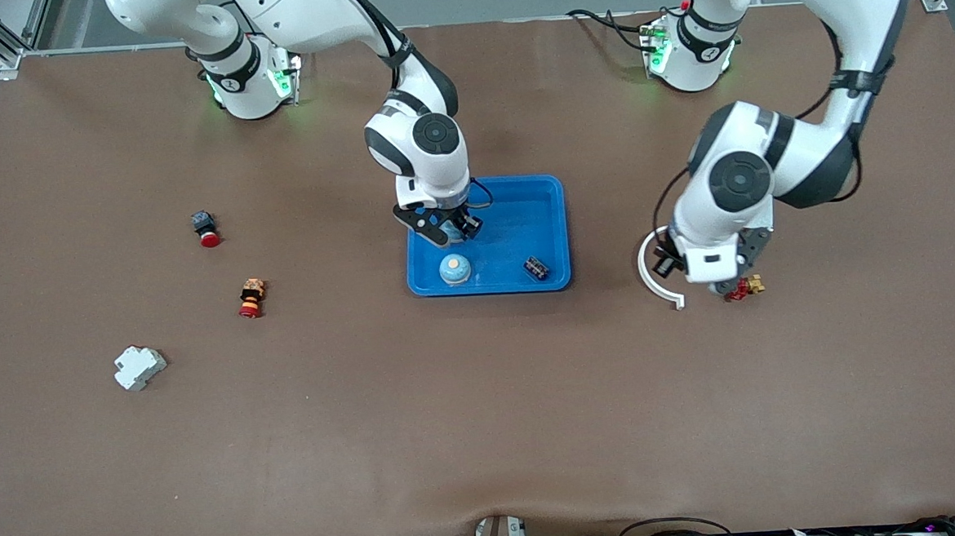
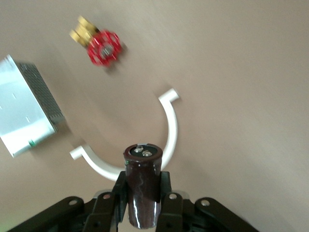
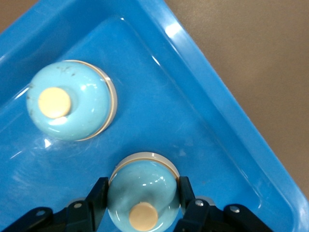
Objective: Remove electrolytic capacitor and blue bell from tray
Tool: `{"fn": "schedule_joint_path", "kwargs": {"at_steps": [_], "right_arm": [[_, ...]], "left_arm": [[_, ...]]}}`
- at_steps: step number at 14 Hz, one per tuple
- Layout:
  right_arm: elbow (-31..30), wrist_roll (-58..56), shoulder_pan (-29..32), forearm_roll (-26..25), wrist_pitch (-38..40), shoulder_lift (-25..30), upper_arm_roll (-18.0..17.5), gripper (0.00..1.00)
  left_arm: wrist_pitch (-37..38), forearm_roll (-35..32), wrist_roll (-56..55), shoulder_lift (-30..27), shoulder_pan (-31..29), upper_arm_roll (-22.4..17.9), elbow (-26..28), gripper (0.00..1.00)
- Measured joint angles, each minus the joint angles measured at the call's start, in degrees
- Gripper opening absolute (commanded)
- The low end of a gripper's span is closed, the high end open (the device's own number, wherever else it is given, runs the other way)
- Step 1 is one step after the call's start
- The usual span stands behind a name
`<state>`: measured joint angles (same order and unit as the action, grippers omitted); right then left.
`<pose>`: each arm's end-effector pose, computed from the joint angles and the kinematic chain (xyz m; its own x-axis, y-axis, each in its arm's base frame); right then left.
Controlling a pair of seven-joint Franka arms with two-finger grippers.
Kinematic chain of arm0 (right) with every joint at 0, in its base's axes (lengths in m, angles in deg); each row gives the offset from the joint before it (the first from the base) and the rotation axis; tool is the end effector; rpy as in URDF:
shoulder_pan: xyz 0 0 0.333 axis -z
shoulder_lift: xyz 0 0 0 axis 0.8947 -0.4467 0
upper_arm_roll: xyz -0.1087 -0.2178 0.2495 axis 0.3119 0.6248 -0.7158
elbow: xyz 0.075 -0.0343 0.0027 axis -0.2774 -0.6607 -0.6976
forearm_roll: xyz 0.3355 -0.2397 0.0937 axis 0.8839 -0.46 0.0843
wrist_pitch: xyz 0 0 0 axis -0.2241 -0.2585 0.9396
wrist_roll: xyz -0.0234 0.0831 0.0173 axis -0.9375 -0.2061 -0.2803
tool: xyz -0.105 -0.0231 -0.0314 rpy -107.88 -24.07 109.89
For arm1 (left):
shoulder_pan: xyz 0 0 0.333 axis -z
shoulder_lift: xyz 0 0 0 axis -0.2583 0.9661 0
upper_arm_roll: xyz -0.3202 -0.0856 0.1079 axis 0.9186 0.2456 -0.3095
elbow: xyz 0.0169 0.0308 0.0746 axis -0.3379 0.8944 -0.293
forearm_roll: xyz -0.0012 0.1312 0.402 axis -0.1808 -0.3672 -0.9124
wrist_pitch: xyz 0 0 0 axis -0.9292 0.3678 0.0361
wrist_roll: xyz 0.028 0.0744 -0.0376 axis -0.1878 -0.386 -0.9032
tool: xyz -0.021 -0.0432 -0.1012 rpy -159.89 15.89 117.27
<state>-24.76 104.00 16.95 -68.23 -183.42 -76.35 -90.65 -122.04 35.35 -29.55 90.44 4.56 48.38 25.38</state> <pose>0.4265 0.5037 0.1934 0.7800 -0.6258 0.0032 -0.6258 -0.7800 -0.0010 0.5878 -0.1874 0.3169 0.6855 0.7280 0.0065 0.7198 -0.6763 -0.1565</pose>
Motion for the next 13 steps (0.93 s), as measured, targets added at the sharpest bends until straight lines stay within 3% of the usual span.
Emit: {"fn": "schedule_joint_path", "kwargs": {"at_steps": [4,8,10,11,13], "right_arm": [[3.92,-1.07,-0.02,0.0,7.5,2.09,-0.31,0.0],[5.1,-11.68,2.82,0.02,14.98,9.09,0.3,0.0],[2.14,-19.72,7.41,0.02,15.3,12.92,0.52,0.0],[0.04,-24.4,10.06,0.02,15.26,14.83,0.64,0.0],[-4.61,-33.91,15.01,0.02,15.17,18.59,0.84,0.0]], "left_arm": [[-5.45,-8.06,0.74,5.72,-4.73,-0.11,2.67,0.0],[-7.41,-13.89,0.73,12.02,-6.96,-0.16,3.43,0.02],[-7.49,-14.1,0.73,13.13,-6.94,-0.1,3.34,0.81],[-7.49,-14.1,0.73,13.11,-6.94,-0.06,3.27,1.0],[-7.52,-14.1,0.69,13.09,-6.92,0.04,3.14,1.0]]}}
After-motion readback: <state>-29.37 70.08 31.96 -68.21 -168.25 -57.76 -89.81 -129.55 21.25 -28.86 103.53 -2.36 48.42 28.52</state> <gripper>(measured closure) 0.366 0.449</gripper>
